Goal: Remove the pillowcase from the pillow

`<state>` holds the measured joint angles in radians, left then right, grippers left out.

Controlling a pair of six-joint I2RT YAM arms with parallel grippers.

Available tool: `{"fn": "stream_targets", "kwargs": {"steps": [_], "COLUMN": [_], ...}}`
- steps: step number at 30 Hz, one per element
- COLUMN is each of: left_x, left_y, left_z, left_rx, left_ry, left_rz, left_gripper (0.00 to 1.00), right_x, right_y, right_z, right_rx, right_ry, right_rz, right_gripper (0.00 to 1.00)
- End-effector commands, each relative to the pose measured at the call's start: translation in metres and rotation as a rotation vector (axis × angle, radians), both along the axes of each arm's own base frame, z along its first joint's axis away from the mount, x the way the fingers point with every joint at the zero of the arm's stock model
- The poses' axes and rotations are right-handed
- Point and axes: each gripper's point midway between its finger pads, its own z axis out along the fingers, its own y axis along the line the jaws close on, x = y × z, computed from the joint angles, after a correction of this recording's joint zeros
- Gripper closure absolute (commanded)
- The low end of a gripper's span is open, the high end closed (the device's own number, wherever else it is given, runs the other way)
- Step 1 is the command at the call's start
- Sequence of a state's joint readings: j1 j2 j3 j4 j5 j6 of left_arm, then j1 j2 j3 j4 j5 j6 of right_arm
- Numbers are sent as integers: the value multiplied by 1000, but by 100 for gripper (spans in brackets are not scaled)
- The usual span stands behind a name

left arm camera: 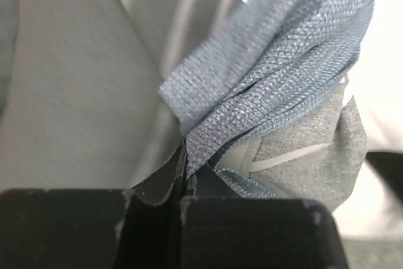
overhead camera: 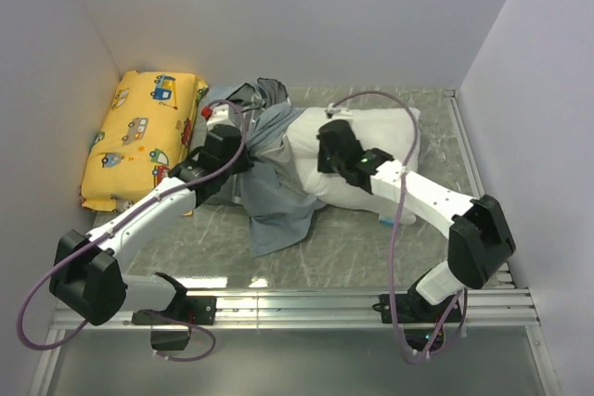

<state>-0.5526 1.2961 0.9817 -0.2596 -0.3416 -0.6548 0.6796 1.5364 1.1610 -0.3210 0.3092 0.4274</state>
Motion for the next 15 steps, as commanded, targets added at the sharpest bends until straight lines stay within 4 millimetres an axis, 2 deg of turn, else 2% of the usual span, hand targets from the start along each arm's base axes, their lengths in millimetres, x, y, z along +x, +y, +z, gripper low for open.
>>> {"fn": "stream_targets", "kwargs": {"steps": [1,2,3,4,6,8,10,11,12,13,14,15], "left_x": [11,14,15,19,24,29,26,25,20,14,9,3], "left_y": [69,77,81,94,94,68,46,41,37,33,34,38], "left_z": [30,35,39,39,48,57,50,52,47,51,47,46], "left_rx": [41,34,21,18,-15,-70,-52,-43,-25,-29,-25,-19], "left_ry": [-50,-58,-62,-56,-67,-102,-80,-77,-58,-68,-63,-56], "left_rz": [143,157,156,189,185,69,0,-6,-17,-29,-29,-19], "left_gripper": [99,99,100,99,100,100,90,83,64,51,42,27], "right_x": [6,7,7,6,5,6,9,10,11,11,12,13], "right_y": [-104,-115,-119,-121,-123,-114,-110,-109,-107,-108,-108,-109], "right_z": [-10,-1,2,3,5,5,5,4,3,2,1,1], "right_rx": [-122,-97,-87,-82,-70,-42,-32,-26,-24,-25,-28,-31], "right_ry": [25,10,2,-2,-5,5,8,14,15,15,17,15], "right_rz": [-232,-253,-261,-265,-267,-240,-235,-235,-230,-230,-229,-231], "right_gripper": [100,100,100,100,100,100,100,100,100,100,100,100]}}
